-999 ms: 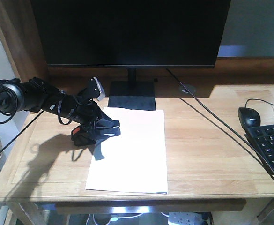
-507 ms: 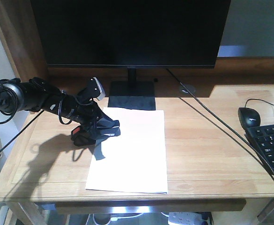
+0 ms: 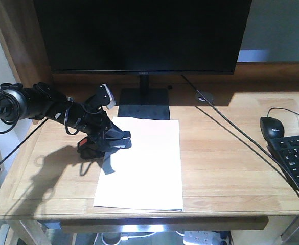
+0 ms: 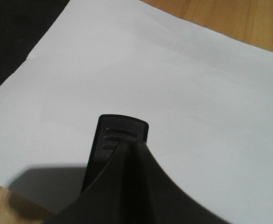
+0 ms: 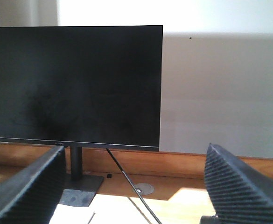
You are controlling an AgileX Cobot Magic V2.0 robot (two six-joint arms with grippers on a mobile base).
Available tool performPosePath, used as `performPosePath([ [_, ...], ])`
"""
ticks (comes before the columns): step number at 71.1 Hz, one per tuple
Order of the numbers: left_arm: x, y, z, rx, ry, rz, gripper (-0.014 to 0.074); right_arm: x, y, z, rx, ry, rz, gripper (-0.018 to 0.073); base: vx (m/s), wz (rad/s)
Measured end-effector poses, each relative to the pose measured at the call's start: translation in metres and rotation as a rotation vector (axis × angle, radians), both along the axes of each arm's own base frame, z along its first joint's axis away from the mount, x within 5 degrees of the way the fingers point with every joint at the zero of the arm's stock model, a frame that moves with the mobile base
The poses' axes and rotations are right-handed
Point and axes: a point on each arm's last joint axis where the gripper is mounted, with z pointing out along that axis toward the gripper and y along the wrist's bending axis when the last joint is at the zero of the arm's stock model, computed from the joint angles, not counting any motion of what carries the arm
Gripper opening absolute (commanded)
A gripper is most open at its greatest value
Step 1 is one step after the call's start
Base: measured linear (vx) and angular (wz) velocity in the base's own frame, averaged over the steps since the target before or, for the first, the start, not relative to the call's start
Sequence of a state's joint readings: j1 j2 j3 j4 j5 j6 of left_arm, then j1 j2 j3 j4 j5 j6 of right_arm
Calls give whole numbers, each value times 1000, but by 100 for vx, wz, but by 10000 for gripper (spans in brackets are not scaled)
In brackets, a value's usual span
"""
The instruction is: Grab stapler and paper to desk for stapling
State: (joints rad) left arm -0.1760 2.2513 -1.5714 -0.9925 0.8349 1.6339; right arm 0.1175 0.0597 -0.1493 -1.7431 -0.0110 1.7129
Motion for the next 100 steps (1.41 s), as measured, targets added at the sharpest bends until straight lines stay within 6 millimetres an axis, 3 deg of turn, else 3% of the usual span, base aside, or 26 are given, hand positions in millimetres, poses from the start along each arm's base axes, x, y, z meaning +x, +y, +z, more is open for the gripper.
performPosePath([
  [37,0,0,0,-1,4,6,-6,0,0,0,0,0,0,580,0,0],
  [52,-1,3,12,43,-41,-15,-6,0,0,0,0,0,0,580,0,0],
  [70,-5,10,49,83,-100,57,-6,0,0,0,0,0,0,580,0,0],
  [85,-13,21,105,129,-190,184,-6,0,0,0,0,0,0,580,0,0],
  [100,-34,39,158,248,-255,299,-6,0,0,0,0,0,0,580,0,0],
])
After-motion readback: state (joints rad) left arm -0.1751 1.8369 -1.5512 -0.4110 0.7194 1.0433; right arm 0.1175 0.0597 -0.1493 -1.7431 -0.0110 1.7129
